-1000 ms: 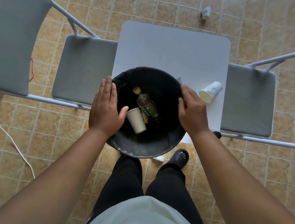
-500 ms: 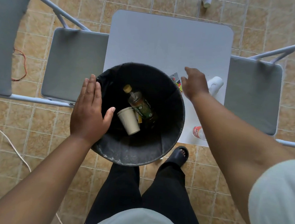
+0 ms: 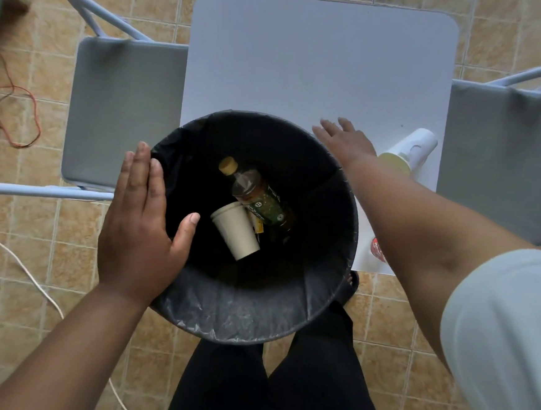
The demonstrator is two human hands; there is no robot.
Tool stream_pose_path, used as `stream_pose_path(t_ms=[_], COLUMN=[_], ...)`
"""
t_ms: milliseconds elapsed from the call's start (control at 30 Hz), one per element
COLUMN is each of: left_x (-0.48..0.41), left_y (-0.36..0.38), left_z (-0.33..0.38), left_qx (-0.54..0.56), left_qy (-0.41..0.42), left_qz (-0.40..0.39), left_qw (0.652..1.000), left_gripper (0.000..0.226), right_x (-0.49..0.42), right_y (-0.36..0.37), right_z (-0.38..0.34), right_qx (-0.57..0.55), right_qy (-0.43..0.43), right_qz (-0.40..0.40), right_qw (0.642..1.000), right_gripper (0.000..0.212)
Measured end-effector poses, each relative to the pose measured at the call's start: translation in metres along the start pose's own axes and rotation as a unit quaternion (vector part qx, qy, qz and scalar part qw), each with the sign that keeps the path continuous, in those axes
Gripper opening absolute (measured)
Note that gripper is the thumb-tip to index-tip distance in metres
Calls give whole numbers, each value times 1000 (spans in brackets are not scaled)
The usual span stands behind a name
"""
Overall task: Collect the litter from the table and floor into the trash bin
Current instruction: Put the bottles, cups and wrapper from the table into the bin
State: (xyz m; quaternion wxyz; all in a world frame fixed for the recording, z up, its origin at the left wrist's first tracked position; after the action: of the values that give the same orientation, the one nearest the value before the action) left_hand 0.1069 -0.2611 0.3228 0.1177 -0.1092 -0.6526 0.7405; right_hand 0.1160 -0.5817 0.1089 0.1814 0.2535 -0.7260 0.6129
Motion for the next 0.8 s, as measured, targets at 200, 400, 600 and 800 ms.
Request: stream_pose_path(t_ms=[200,400,600,800], left_x=[0,-1,-1,-2], left_y=[0,1,1,-2], left_z=[1,-1,0,1], left_qx=[4,1,-2,21], left_qy=[1,-4,-17,-32], left_qz=[2,-1,-20,-58], left_qw=[1000,1000,1000,998], left_gripper=[73,73,73,72], right_x=[13,38,87,184], right_y=[13,1,-61,-143], right_z=[-5,3,13,-16], right_qx=[51,-70,-169,-184], right_qy=[48,105,173,172], right_qz=[23,82,252,483], right_qw=[997,989,937,839], right_gripper=[32,25,14,16])
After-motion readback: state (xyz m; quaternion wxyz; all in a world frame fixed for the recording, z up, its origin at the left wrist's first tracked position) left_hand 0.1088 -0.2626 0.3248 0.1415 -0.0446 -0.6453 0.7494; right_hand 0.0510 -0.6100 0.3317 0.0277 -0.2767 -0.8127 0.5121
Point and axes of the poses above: each hand's wrist, its own x-axis away from the middle knuckle, its own y-axis out of the palm, z = x × y, the point moved 8 cm from there along -x, towards the middle knuckle, and after that the axes turned 12 degrees about -y, right-handed, at the moved point
